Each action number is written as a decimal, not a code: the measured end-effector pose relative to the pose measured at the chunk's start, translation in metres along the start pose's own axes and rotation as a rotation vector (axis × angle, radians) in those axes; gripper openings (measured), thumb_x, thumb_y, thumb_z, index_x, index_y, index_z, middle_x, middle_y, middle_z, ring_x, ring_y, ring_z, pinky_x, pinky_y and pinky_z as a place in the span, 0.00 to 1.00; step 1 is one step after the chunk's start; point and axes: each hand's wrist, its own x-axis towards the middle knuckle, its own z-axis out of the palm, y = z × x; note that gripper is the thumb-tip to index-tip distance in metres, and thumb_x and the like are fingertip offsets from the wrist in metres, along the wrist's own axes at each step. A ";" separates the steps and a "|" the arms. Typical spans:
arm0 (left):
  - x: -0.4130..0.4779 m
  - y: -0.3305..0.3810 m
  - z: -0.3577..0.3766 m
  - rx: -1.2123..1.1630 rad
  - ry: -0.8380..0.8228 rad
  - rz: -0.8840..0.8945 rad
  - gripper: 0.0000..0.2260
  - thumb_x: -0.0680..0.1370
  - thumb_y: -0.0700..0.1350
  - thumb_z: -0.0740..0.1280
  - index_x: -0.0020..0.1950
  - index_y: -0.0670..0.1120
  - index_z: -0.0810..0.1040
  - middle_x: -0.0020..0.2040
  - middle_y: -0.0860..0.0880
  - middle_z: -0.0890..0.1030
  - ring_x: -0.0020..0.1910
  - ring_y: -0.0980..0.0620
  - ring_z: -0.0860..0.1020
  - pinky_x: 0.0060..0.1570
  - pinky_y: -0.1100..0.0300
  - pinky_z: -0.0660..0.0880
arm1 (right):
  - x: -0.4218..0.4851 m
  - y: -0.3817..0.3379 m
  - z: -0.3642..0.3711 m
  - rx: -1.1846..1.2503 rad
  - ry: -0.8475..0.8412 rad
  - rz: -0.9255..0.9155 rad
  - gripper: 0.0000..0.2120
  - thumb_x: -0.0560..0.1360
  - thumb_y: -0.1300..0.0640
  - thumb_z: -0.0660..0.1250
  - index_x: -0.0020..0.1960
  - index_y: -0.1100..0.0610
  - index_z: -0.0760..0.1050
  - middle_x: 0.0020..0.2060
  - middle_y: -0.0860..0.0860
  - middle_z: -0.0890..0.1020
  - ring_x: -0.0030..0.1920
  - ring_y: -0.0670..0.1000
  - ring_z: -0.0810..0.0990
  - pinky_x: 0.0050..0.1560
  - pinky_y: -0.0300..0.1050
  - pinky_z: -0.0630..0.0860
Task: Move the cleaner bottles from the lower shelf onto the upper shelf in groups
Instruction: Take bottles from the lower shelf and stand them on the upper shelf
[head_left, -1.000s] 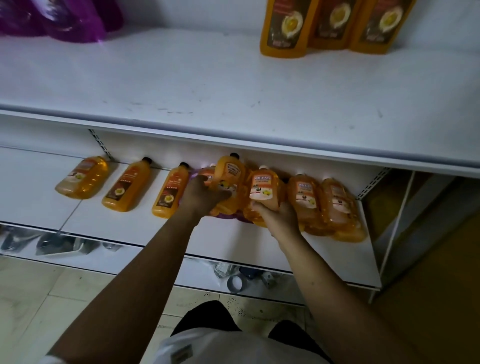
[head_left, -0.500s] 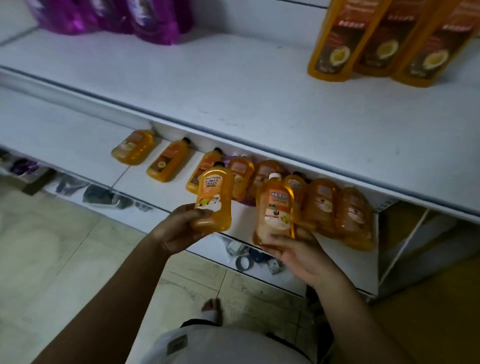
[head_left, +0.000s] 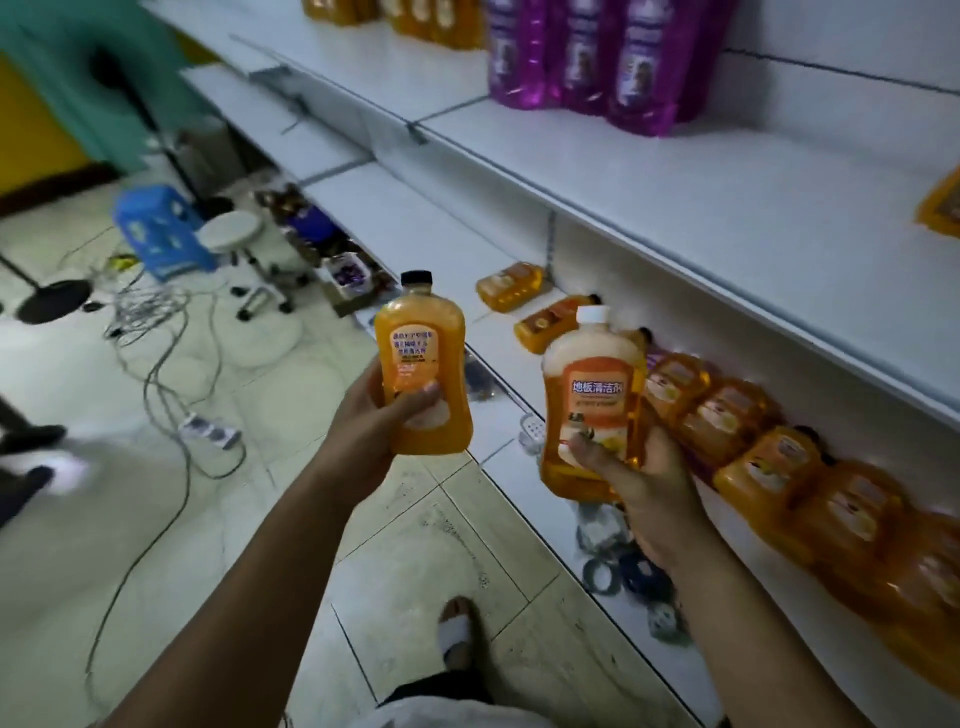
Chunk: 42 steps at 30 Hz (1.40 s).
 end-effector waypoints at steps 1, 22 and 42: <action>-0.006 0.010 -0.008 0.011 0.026 0.037 0.23 0.74 0.44 0.74 0.69 0.48 0.77 0.59 0.45 0.86 0.59 0.43 0.84 0.54 0.48 0.82 | 0.004 -0.008 0.010 -0.033 -0.029 -0.030 0.27 0.69 0.53 0.80 0.66 0.47 0.77 0.58 0.50 0.87 0.60 0.53 0.86 0.64 0.61 0.80; 0.068 0.184 -0.258 0.220 0.301 0.421 0.25 0.71 0.48 0.76 0.67 0.53 0.78 0.58 0.54 0.86 0.59 0.53 0.84 0.56 0.53 0.80 | 0.178 -0.102 0.296 -0.251 -0.087 -0.393 0.21 0.71 0.49 0.81 0.60 0.52 0.79 0.51 0.51 0.87 0.53 0.54 0.87 0.59 0.63 0.83; 0.342 0.256 -0.365 0.247 0.329 0.461 0.24 0.69 0.49 0.76 0.64 0.55 0.77 0.55 0.58 0.86 0.55 0.58 0.85 0.48 0.65 0.82 | 0.461 -0.136 0.415 -0.221 0.029 -0.428 0.29 0.66 0.43 0.79 0.65 0.48 0.78 0.55 0.44 0.86 0.57 0.47 0.85 0.62 0.56 0.82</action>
